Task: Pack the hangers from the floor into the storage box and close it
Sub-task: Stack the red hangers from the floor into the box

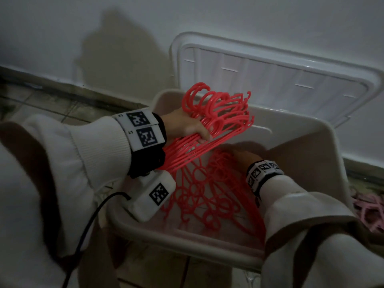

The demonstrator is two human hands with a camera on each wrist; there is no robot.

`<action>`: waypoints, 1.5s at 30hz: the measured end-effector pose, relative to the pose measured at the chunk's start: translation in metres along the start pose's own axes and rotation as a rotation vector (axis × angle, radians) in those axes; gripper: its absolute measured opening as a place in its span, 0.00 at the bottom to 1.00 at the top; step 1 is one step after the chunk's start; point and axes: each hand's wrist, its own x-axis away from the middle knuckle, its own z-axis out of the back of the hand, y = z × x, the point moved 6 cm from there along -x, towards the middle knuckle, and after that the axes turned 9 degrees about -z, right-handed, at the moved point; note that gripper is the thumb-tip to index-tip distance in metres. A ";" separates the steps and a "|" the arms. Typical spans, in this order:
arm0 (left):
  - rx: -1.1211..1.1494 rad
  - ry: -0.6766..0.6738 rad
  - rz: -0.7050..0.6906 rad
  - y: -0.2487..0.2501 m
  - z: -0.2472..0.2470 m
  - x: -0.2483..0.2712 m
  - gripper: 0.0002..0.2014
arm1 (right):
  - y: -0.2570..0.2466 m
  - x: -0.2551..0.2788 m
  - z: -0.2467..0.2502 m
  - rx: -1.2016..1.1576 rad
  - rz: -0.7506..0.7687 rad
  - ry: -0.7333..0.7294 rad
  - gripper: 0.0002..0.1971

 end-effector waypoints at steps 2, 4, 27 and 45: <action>0.017 -0.023 0.011 -0.002 -0.002 -0.001 0.10 | 0.001 0.002 -0.004 0.054 -0.011 -0.037 0.23; 0.037 -0.038 0.014 -0.002 -0.003 -0.001 0.11 | -0.002 0.004 -0.005 0.110 0.031 -0.031 0.23; 0.042 -0.054 -0.014 -0.002 -0.010 -0.003 0.04 | -0.003 0.002 0.006 0.280 0.012 0.253 0.21; -0.001 -0.020 -0.019 0.000 -0.005 0.003 0.03 | -0.054 0.006 -0.036 0.405 0.298 0.056 0.18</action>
